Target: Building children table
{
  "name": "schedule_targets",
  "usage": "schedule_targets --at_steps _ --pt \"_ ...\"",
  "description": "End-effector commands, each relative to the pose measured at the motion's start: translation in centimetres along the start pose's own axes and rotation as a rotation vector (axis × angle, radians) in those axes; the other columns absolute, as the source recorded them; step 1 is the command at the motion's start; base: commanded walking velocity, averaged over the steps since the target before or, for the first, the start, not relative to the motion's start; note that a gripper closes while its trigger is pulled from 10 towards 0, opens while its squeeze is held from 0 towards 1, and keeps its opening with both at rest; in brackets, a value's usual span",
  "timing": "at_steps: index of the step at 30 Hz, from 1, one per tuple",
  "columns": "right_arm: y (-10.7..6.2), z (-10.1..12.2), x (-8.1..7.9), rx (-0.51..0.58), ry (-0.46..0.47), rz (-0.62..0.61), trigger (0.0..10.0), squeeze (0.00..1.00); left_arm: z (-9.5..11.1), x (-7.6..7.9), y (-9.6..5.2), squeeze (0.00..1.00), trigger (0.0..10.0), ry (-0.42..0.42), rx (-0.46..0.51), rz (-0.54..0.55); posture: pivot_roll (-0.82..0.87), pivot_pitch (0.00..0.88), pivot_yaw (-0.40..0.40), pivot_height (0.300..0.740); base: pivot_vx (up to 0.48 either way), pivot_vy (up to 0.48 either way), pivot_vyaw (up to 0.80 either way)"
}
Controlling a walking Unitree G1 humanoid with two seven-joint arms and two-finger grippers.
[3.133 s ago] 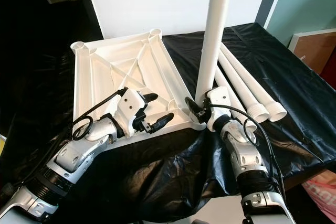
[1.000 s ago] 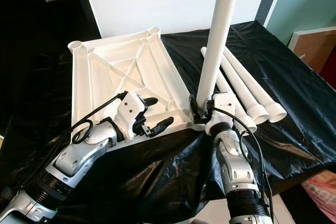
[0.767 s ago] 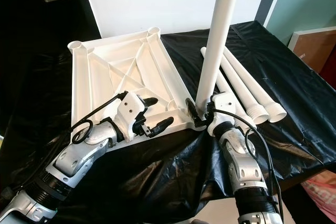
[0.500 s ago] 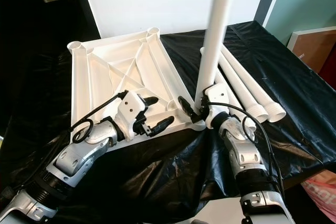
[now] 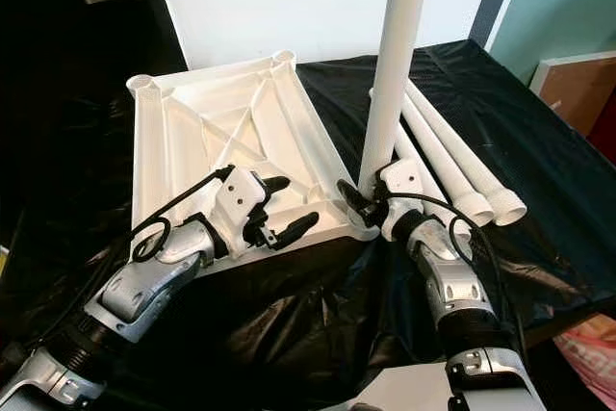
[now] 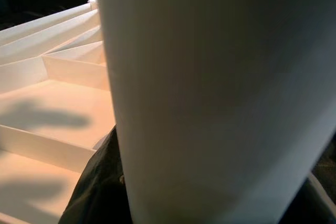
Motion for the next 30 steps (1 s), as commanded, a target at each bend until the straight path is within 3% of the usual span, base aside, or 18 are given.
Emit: schedule_targets --at_steps 1,11,12,17,22,30 --pt "-0.7 -1.5 0.4 -0.052 0.014 -0.029 10.0 0.0 0.0 1.3 -0.2 0.0 10.0 0.003 0.018 -0.127 -0.03 0.04 0.013 0.74 0.0 0.0 0.0" --pt "-1.3 -2.1 0.6 -0.007 0.089 -0.313 10.0 0.0 -0.6 1.4 -0.2 0.0 10.0 -0.023 -0.003 -0.12 -0.04 0.056 0.008 0.74 0.0 0.0 0.0" --pt "-1.4 -2.3 0.7 0.013 0.117 -0.394 10.0 0.0 -0.9 1.1 -0.3 0.0 10.0 -0.024 -0.016 -0.115 -0.04 0.056 0.01 0.74 0.0 0.0 0.0" --pt "-1.5 -2.3 0.5 0.04 0.136 -0.466 10.0 0.0 -1.3 0.8 -0.3 0.0 10.0 -0.024 -0.035 -0.106 -0.04 0.055 0.011 0.74 0.0 0.0 0.0" --pt "-1.8 -2.5 0.3 0.07 0.174 -0.613 10.0 0.0 -2.7 -0.4 -0.3 0.0 10.0 0.016 -0.121 -0.063 -0.04 0.055 0.013 0.74 0.0 0.0 0.0" --pt "-1.8 -2.6 -0.4 0.082 0.197 -0.7 10.0 0.0 -4.3 -1.9 -0.5 0.0 10.0 0.037 -0.212 -0.002 -0.04 0.053 0.016 0.74 0.0 0.0 0.0"
Point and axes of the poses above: a point about 5 cm out from each wrist's last joint towards the gripper, its own y axis pointing out of the wrist towards the gripper, its own z axis along the axis of the wrist's last joint, x = y × z, the point moved 4 cm from there along y, pointing out of the wrist towards the gripper, and after that the axes turned 15 degrees about y, right-handed, at the moved point
